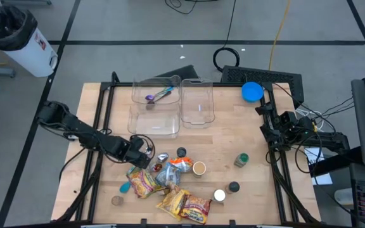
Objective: Pick & Place Food Item
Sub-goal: Put the left green patterned spoon into the top left transparent bin
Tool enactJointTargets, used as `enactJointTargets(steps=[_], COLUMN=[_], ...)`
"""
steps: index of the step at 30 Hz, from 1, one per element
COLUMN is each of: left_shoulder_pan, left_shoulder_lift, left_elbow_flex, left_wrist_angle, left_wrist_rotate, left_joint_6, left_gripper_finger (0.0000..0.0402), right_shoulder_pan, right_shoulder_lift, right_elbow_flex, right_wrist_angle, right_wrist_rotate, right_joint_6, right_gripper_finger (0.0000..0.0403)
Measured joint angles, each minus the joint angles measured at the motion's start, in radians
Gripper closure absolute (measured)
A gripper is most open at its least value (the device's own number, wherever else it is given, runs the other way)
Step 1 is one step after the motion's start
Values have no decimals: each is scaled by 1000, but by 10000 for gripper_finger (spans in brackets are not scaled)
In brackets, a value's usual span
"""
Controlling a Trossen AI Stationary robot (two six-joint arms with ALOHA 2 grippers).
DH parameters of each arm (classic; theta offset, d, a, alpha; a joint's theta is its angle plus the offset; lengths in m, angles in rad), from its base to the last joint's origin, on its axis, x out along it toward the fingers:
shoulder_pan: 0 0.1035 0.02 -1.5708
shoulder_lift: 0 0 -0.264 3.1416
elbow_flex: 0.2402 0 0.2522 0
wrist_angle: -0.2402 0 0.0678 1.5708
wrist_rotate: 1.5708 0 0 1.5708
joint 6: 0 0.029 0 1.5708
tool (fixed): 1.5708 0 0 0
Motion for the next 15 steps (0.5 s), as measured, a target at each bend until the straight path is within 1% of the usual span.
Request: enactJointTargets(steps=[6, 10, 15], left_shoulder_pan=[0, 0, 0], left_shoulder_lift=[0, 5, 65], left_elbow_flex=[0, 0, 2], left_wrist_angle=[69, 70, 67], left_wrist_rotate=[-4, -21, -13], left_joint_6=[47, 54, 57], left_gripper_finger=[227, 227, 227], right_shoulder_pan=[0, 0, 0], right_shoulder_lift=[0, 0, 0], right_elbow_flex=[-1, -1, -1], right_wrist_angle=[0, 0, 0], right_wrist_rotate=[0, 0, 0], right_joint_6=[0, 0, 0], right_gripper_finger=[23, 23, 23])
